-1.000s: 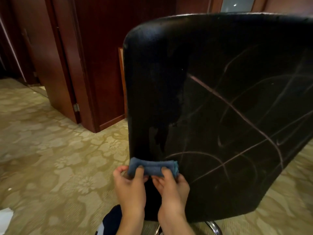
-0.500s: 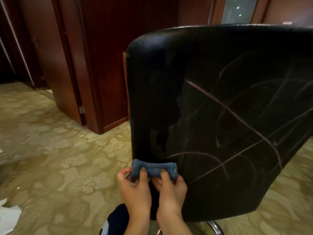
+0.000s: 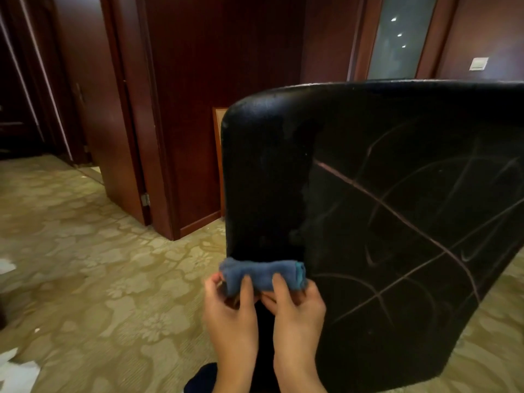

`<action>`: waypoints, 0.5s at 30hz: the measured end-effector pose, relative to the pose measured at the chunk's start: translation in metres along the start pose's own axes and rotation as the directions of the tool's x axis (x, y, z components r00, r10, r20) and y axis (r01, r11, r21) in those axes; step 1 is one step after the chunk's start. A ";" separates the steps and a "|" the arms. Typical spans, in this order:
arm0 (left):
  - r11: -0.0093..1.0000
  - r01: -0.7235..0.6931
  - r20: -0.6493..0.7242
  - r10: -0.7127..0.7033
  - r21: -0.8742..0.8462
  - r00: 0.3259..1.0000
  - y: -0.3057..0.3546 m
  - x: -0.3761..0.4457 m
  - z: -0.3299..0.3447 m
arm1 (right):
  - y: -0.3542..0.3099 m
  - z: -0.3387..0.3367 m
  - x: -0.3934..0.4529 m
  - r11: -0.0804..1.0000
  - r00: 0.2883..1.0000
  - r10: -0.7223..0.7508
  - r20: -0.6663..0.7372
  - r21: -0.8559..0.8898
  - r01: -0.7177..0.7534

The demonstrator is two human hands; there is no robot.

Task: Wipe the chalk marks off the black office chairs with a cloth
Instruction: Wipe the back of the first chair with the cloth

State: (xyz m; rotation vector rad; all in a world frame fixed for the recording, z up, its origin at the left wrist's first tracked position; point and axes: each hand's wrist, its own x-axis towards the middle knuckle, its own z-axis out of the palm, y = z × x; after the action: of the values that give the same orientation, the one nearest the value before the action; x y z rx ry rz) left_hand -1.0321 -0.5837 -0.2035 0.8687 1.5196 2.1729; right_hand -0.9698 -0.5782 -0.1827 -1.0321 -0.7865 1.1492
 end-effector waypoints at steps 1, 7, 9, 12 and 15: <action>0.999 0.045 -0.018 -0.045 0.011 0.999 -0.009 -0.003 -0.003 | 0.007 -0.002 -0.001 0.999 0.999 0.034 -0.012 -0.015 -0.034; 1.000 0.000 -0.022 -0.001 -0.024 1.000 0.015 0.001 0.002 | -0.009 0.003 0.001 0.997 0.999 -0.027 -0.039 -0.074 0.024; 0.993 -0.101 -0.008 0.101 -0.054 0.995 0.045 0.011 0.012 | -0.037 0.011 0.004 0.993 0.993 -0.113 -0.031 -0.044 0.111; 0.973 -0.212 0.004 0.214 -0.091 0.977 0.085 0.024 0.029 | -0.082 0.022 0.005 0.970 0.970 -0.243 0.023 0.012 0.242; 0.953 -0.284 0.010 0.287 -0.110 0.958 0.103 0.029 0.039 | -0.105 0.025 0.009 0.958 0.956 -0.287 0.054 0.016 0.286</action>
State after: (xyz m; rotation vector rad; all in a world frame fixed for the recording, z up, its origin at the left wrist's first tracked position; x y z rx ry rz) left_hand -1.0221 -0.5760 -0.0907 1.1351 1.3181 2.4081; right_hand -0.9543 -0.5721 -0.0752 -0.8494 -0.9418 0.9333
